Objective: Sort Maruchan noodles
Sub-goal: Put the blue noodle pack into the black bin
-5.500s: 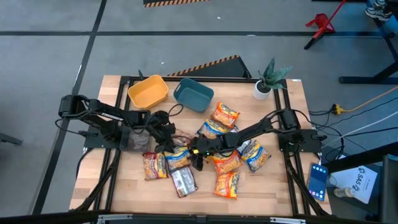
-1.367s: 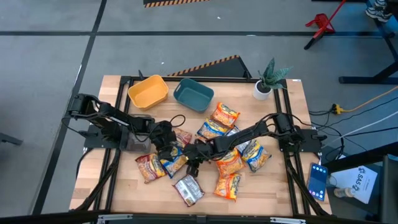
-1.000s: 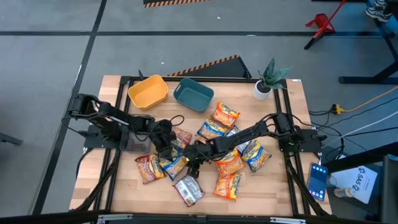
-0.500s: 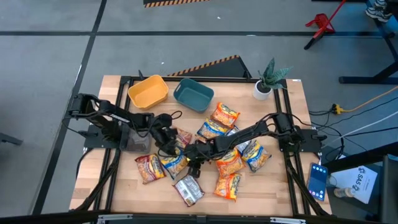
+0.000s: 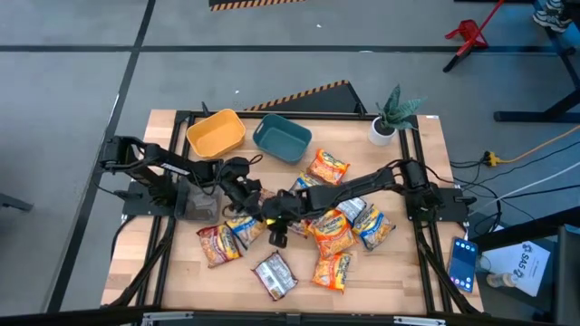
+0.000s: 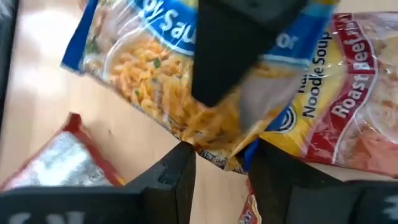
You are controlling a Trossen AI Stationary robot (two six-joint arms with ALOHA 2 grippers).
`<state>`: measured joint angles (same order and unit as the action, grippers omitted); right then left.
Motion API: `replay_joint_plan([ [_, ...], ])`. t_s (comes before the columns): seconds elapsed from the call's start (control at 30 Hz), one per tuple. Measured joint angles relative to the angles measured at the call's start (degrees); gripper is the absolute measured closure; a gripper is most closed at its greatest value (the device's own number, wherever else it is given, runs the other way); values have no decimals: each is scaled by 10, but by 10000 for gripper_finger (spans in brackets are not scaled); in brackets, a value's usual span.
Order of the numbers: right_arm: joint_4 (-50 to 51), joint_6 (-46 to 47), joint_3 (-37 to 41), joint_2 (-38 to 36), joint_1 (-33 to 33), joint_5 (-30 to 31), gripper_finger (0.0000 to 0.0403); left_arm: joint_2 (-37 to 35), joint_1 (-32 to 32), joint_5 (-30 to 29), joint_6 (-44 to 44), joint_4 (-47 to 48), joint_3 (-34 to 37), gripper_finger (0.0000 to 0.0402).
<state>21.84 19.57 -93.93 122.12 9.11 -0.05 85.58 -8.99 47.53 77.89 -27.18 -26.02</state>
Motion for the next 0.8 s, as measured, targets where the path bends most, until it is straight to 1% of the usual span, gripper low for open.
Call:
replay_joint_plan([
  [0.1, 53, -14, -28, -1, -5, 3, 276, -1, -10, 4, -1, -5, -4, 242],
  [0.27, 109, -21, -41, -1, -11, 18, 276, -2, -20, -13, -3, -11, -4, 260],
  [0.57, 249, -34, -40, -7, -10, 14, 276, -1, -32, -19, -3, -28, -3, 265],
  [0.67, 285, -35, -40, -18, -10, 28, 276, -1, -36, -7, -1, -45, -11, 265],
  [0.8, 327, -36, -40, -41, -10, 58, 276, -7, -37, 23, -5, -51, -45, 266],
])
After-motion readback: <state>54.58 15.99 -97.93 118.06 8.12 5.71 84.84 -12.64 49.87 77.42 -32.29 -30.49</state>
